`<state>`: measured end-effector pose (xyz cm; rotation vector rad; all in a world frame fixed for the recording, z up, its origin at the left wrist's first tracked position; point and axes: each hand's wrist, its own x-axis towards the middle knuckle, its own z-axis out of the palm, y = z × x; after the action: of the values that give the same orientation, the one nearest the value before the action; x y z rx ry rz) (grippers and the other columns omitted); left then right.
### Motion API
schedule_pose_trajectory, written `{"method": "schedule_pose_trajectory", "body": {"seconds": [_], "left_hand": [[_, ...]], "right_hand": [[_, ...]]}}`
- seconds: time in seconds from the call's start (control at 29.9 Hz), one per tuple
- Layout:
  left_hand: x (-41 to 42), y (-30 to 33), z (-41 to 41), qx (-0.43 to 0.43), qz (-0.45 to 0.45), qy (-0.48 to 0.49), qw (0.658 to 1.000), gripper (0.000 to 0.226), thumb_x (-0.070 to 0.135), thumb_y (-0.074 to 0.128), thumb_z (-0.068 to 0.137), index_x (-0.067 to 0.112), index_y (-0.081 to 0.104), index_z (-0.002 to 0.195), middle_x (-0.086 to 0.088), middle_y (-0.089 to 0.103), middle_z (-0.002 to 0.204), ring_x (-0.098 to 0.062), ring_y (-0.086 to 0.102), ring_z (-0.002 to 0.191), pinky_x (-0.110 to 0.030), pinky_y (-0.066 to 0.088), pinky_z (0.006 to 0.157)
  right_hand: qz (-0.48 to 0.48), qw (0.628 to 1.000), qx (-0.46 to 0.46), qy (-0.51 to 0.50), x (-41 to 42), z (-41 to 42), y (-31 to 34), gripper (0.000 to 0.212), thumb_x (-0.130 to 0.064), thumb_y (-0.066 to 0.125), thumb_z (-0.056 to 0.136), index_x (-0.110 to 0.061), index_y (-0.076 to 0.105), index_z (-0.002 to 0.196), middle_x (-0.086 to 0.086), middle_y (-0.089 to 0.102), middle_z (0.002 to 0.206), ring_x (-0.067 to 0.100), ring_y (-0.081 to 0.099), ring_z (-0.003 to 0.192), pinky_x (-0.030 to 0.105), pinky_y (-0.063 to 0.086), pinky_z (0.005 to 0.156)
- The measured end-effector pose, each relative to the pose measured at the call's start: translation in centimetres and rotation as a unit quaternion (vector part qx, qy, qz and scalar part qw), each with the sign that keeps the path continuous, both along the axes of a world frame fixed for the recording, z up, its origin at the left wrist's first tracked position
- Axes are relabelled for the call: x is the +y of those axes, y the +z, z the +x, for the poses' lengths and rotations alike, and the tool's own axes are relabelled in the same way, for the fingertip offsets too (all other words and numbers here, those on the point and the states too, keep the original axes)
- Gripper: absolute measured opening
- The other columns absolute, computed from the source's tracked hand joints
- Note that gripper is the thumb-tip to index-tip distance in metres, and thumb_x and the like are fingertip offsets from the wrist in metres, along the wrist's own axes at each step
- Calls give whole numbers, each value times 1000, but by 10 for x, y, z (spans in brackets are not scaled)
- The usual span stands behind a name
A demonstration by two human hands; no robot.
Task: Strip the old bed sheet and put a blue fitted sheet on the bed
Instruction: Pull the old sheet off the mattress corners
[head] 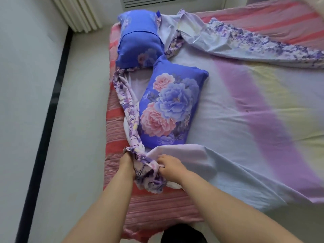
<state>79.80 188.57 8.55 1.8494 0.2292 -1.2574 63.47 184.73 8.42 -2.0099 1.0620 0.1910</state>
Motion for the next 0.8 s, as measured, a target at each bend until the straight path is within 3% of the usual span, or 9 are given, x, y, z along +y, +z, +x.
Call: {"method": "schedule_pose_trajectory", "body": {"seconds": [0.07, 0.13, 0.2, 0.27, 0.43, 0.5, 0.57, 0.7, 0.8], "left_hand": [[7, -118, 43, 3, 17, -54, 998, 79, 61, 66, 70, 14, 51, 132, -18, 63, 119, -42, 64, 100, -53, 49, 90], [9, -191, 56, -36, 52, -118, 991, 86, 65, 70, 57, 16, 52, 126, -21, 64, 115, -40, 67, 91, -56, 52, 84], [14, -144, 50, -72, 78, -236, 966, 65, 49, 60, 74, 9, 53, 125, -17, 61, 120, -34, 62, 101, -39, 48, 94], [8, -62, 29, -118, 94, -313, 938, 43, 29, 51, 88, 7, 53, 124, -15, 60, 120, -29, 57, 105, -27, 41, 89], [8, -87, 41, -176, 160, -342, 909, 47, 33, 49, 81, 27, 45, 127, -11, 61, 119, -34, 60, 104, -33, 44, 86], [6, -97, 43, -175, 178, -307, 918, 32, 37, 50, 76, 31, 51, 107, -11, 66, 108, -33, 63, 94, -35, 48, 82], [-1, -102, 45, -206, 203, -288, 913, 19, 28, 49, 83, 20, 55, 99, -15, 64, 105, -35, 59, 94, -36, 47, 83], [-18, -113, 48, -296, 242, -272, 883, 29, 17, 47, 86, 10, 61, 110, -13, 47, 135, -35, 37, 125, -36, 26, 102], [-35, -119, 46, -275, 151, -183, 932, 39, 9, 44, 89, 6, 51, 128, -12, 39, 144, -31, 33, 134, -37, 25, 110]], "right_hand": [[70, 987, -42, -140, -17, 9, -6, 36, -17, 45, 89, -23, 57, 122, -3, 57, 126, 20, 54, 113, 30, 42, 87], [133, 943, -104, -287, -41, 18, -18, 36, -14, 51, 90, -16, 53, 125, 2, 56, 128, 18, 54, 107, 28, 42, 90], [157, 900, -136, -384, -67, 25, -37, 40, -17, 60, 89, -9, 49, 127, 7, 54, 128, 16, 52, 104, 31, 42, 97], [185, 858, -150, -456, -91, 30, -59, 52, -24, 66, 87, -5, 45, 131, 12, 51, 131, 20, 52, 108, 40, 42, 103], [289, 741, -171, -582, -131, 37, -115, 95, -52, 72, 74, -6, 26, 144, 7, 40, 142, 22, 44, 124, 43, 34, 111], [302, 731, -136, -597, -139, 41, -133, 111, -64, 71, 65, -7, 21, 147, 4, 34, 147, 25, 39, 131, 45, 32, 111], [312, 742, -83, -588, -148, 45, -147, 119, -71, 68, 61, -7, 19, 148, 5, 30, 151, 29, 36, 134, 49, 33, 109], [315, 751, 2, -581, -165, 48, -171, 115, -73, 62, 69, -4, 16, 149, 10, 22, 155, 31, 28, 139, 50, 26, 112], [362, 734, -31, -575, -178, 51, -183, 97, -71, 68, 64, -9, 45, 136, 7, 55, 132, 26, 56, 112, 39, 44, 96]]}}
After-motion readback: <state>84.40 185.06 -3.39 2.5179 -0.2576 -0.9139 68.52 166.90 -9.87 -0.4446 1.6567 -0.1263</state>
